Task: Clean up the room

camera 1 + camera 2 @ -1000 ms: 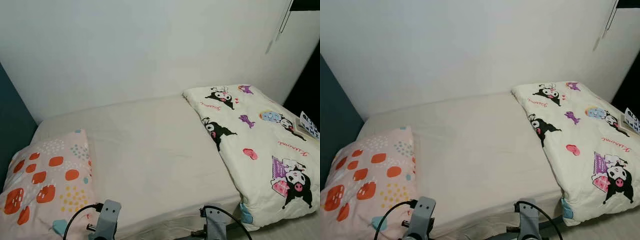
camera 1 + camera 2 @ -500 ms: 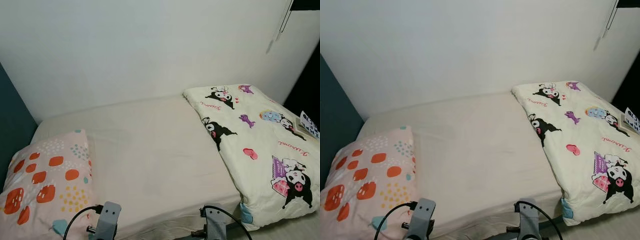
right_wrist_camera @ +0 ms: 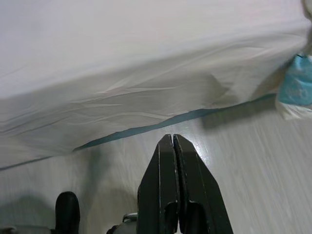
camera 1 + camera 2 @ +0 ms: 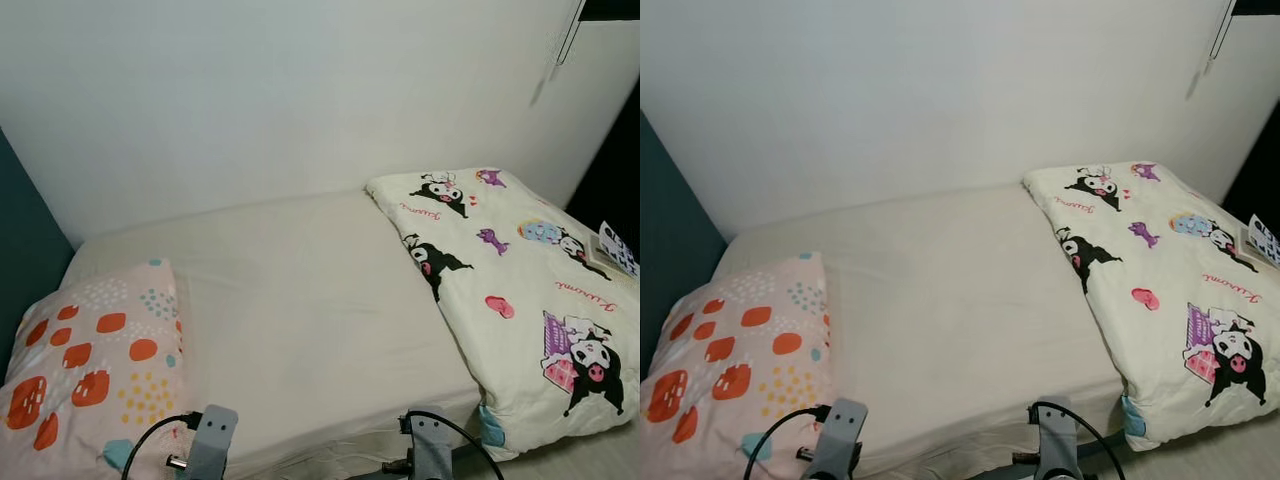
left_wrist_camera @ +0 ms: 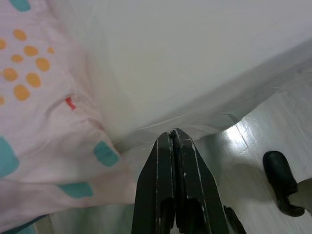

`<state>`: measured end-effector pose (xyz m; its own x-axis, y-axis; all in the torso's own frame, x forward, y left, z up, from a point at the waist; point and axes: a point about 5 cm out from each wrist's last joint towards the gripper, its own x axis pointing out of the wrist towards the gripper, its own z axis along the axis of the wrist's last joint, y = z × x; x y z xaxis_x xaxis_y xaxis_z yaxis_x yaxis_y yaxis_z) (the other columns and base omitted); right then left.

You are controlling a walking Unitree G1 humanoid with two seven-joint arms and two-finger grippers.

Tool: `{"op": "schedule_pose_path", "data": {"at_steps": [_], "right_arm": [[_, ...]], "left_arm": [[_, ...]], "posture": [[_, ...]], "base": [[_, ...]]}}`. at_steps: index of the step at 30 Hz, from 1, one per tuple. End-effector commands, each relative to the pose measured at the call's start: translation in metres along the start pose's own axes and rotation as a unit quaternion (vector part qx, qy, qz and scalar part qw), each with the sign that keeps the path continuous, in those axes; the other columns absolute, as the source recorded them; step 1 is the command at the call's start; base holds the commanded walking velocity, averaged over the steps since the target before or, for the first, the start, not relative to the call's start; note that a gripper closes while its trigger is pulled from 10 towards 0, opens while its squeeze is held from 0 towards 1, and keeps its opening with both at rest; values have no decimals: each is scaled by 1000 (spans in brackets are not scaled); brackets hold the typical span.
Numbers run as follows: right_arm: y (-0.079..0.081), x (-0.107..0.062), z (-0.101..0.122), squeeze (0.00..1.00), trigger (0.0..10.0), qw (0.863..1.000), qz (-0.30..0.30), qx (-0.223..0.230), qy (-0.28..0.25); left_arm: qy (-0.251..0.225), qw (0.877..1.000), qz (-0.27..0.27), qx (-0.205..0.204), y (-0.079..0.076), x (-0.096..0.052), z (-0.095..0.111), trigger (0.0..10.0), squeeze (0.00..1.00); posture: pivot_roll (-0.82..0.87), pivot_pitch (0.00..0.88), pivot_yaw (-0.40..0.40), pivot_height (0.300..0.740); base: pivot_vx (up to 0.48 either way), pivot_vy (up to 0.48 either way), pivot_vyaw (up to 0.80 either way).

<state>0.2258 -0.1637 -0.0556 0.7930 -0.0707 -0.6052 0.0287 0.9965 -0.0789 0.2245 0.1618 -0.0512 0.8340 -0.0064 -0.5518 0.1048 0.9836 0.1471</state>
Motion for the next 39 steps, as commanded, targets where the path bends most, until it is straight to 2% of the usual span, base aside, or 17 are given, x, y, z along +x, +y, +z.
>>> {"op": "schedule_pose_path", "data": {"at_steps": [1, 9, 11, 14, 19, 22, 39], "right_arm": [[5, -1, -3, 0, 10000, 1000, 12, -7, 7], [6, 0, -2, 0, 10000, 999, 14, 27, 13], [7, 0, -1, 0, 10000, 997, 29, 67, 10], [9, 0, 1, 0, 10000, 996, 40, 84, 2], [13, 0, 1, 0, 10000, 997, 52, 63, 5], [11, 1, 5, 0, 10000, 999, 34, 19, -11], [11, 1, 3, 0, 10000, 999, 32, 20, -2]], "left_arm": [[20, 1000, 6, -1, 5, -3, -10, 10000, 0], [16, 1000, 5, -11, 7, -4, -9, 10000, 0], [18, 1000, 4, -8, 6, -4, -10, 10000, 0], [19, 1000, 3, -7, 4, -3, -10, 10000, 0], [15, 1000, -4, -3, 1, -3, -8, 10000, 0], [8, 1000, -10, -1, -1, -3, -6, 10000, 0], [8, 1000, -15, 4, -2, -3, -6, 10000, 0]], "posture": [[-15, 101, 7, 740], [-9, 102, 2, 740], [-12, 103, 5, 740], [-12, 103, 5, 740], [-14, 105, 7, 740], [-11, 104, 5, 740], [-10, 93, 6, 740]], "base": [[0, 0, 0], [0, 0, 0], [0, 0, 0], [0, 0, 0], [0, 0, 0], [0, 0, 0], [0, 0, 0]]}}
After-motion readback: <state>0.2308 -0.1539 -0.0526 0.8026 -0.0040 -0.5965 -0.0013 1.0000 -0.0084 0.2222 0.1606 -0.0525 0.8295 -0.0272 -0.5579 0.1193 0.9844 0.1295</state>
